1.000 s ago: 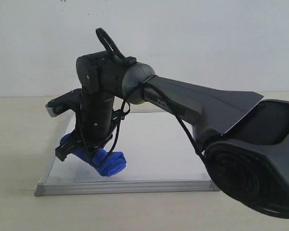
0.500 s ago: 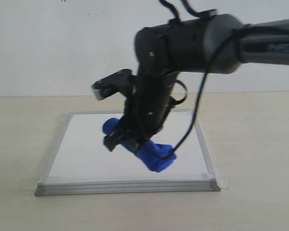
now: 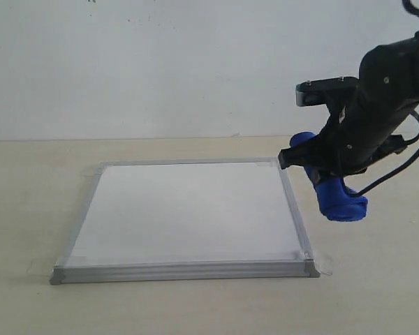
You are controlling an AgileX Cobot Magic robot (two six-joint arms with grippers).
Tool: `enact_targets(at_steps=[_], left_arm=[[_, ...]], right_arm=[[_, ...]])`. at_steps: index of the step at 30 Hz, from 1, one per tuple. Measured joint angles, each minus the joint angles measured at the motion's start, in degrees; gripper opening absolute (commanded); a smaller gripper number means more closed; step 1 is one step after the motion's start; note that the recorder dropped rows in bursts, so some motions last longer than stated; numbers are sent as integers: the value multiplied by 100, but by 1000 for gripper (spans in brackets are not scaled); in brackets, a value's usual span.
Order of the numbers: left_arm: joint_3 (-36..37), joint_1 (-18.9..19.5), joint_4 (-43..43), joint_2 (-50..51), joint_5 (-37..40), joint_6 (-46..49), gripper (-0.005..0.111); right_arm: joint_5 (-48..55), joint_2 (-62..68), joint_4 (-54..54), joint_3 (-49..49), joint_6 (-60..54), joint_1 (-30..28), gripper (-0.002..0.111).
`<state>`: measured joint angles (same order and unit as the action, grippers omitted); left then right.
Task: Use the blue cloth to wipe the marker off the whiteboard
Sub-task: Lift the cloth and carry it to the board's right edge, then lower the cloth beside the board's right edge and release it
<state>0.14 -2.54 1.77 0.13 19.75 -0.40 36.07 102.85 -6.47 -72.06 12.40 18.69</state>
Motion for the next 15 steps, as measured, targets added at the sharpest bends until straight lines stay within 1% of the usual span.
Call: enact_targets(at_steps=[5,9,12,15], left_arm=[[0,0,0,0,0,0,4],[0,0,0,0,0,0,4],[0,0,0,0,0,0,4],[0,0,0,0,0,0,4]], right_arm=[[-350,508,-676,11,1021,0,-1],[-514,834,-1175,11,1531,0,-1],[-487,1074,-1619,-32,1881,0,-1],[-317,1260,-1763,-292,2069,0,-1]])
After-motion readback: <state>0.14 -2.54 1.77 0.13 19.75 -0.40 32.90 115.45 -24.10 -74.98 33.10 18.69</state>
